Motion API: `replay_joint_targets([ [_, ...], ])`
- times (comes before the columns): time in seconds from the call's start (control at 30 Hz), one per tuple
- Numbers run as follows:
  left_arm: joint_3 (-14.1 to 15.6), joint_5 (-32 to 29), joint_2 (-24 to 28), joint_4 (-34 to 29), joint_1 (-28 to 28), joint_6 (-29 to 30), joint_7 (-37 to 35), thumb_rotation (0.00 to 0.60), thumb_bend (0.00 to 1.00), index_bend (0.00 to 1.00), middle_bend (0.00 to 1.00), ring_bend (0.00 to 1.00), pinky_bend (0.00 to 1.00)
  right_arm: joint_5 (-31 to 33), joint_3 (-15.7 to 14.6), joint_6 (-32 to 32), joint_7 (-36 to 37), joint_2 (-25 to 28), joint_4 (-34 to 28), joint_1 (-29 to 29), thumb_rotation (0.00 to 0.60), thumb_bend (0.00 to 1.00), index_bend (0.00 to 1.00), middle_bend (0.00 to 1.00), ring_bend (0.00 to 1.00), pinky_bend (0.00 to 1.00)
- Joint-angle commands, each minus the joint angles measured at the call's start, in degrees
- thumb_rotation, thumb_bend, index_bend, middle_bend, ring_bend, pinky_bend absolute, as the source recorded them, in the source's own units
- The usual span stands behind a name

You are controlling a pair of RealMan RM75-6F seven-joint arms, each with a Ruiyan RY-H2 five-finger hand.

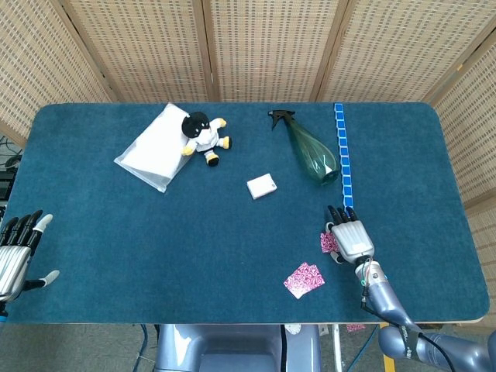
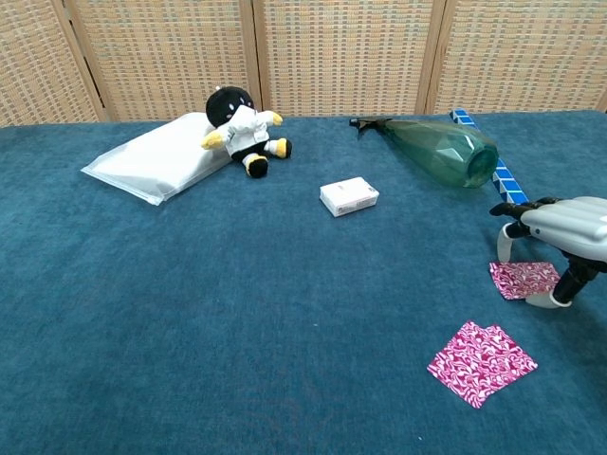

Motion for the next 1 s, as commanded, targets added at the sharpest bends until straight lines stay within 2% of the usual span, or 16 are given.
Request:
replay_joint_targets([
  [0.03, 0.0, 0.0, 0.0, 0.0, 0.0, 0.0, 0.0, 0.6, 0.0, 0.0, 0.0, 0.0, 0.0, -0.1, 0.0, 0.1, 0.0, 0.2, -0.2, 0.0, 0.6, 0.31, 0.55, 0.0, 0.0, 0.0],
  [0.47, 0.0, -0.1, 0.1, -0.1, 0.0, -0.1, 0.1, 0.6, 0.0, 0.0, 0.0, 0.0, 0.0, -2.3, -0.2, 1.2, -0.1, 2.8, -3.7, -0.4, 0.6, 0.31, 0.55, 0.0, 0.0, 0.0],
  [0.7, 0.0, -0.2, 0.0, -0.2, 0.0, -0.1, 0.4, 0.6, 0.0, 0.0, 0.0, 0.0, 0.0, -7.2, -2.4, 2.3, -0.1, 5.3, -9.5, -1.0, 0.6, 0.31, 0.55, 0.0, 0.0, 0.0],
  [1.0, 0.0, -0.1, 0.0, -0.1, 0.0, -0.1, 0.2, 0.6, 0.0, 0.0, 0.0, 0.0, 0.0, -13.1, -5.5, 4.6, -4.2, 6.1, -15.6, -2.0, 0.6, 0.31, 0.55, 0.0, 0.0, 0.0],
])
